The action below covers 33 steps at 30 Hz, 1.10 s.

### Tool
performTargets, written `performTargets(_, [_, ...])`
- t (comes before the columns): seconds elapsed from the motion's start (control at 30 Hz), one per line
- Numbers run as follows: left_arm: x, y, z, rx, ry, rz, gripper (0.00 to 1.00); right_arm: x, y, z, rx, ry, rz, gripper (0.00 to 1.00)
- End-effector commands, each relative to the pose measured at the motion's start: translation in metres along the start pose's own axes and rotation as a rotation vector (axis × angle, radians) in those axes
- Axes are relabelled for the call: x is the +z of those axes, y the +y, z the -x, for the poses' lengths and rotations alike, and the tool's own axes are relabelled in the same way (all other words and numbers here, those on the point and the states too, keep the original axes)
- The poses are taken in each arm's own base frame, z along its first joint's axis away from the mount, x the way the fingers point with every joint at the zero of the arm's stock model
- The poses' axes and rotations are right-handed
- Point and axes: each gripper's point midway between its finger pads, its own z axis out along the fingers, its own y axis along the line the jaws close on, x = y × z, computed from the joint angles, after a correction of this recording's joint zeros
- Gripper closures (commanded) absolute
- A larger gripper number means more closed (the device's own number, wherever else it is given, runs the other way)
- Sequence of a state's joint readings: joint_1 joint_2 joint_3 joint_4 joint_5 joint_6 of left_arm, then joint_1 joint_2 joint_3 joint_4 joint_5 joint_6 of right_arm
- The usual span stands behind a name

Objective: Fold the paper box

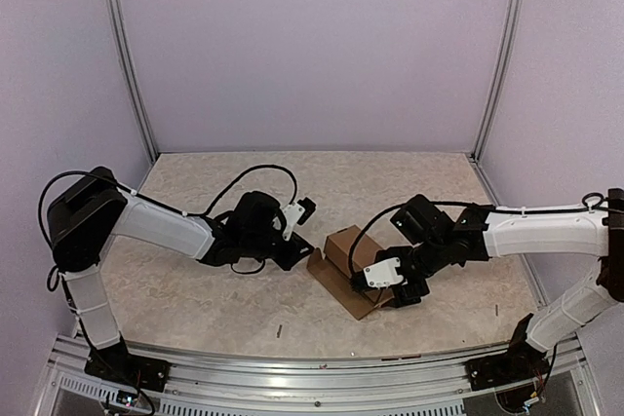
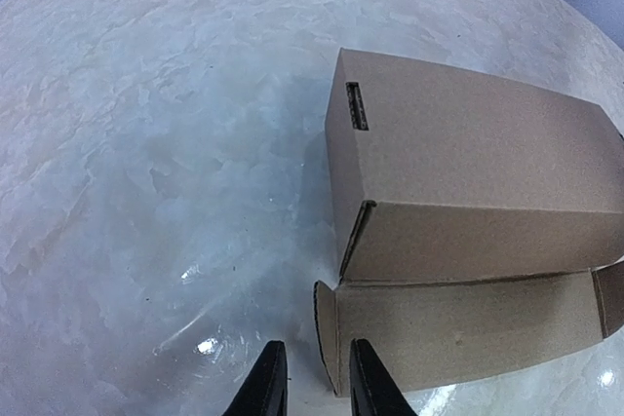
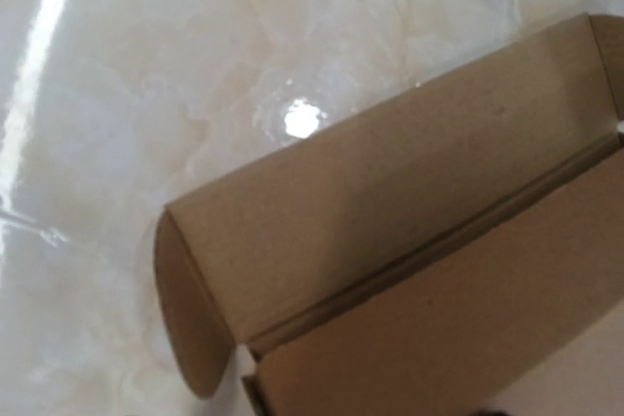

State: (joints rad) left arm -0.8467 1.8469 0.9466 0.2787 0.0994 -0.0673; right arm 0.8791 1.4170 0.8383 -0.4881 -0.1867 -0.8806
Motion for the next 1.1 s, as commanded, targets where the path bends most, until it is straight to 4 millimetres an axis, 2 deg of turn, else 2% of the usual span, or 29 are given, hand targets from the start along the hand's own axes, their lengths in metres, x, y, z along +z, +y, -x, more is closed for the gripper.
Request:
performTargets(0.0, [0.011,0.001,-0.008,-0.028,-0.001,-0.030,0.80,0.002,-0.008,0.005,0.044,-0.036,0.011,0.26])
performTargets(0.3, [0.018,-0.004,-0.020,-0.028,0.032,-0.066,0.80,0.019,0.000,0.000,0.051,-0.044,0.065,0.26])
performTargets(0.43, [0.020,-0.005,-0.025,-0.022,0.045,-0.079,0.81,0.025,0.009,-0.008,0.026,-0.026,0.086,0.25])
performTargets(0.73, [0.019,-0.005,-0.025,-0.015,0.046,-0.071,0.96,0.030,0.008,-0.014,-0.008,-0.017,0.052,0.23])
performTargets(0.93, [0.018,-0.004,-0.024,-0.017,0.039,-0.061,0.98,0.035,0.003,-0.022,-0.002,0.015,0.013,0.29])
performTargets(1.07, [0.019,-0.002,-0.023,-0.019,0.037,-0.041,0.94,0.037,0.002,-0.024,-0.001,0.021,0.003,0.36])
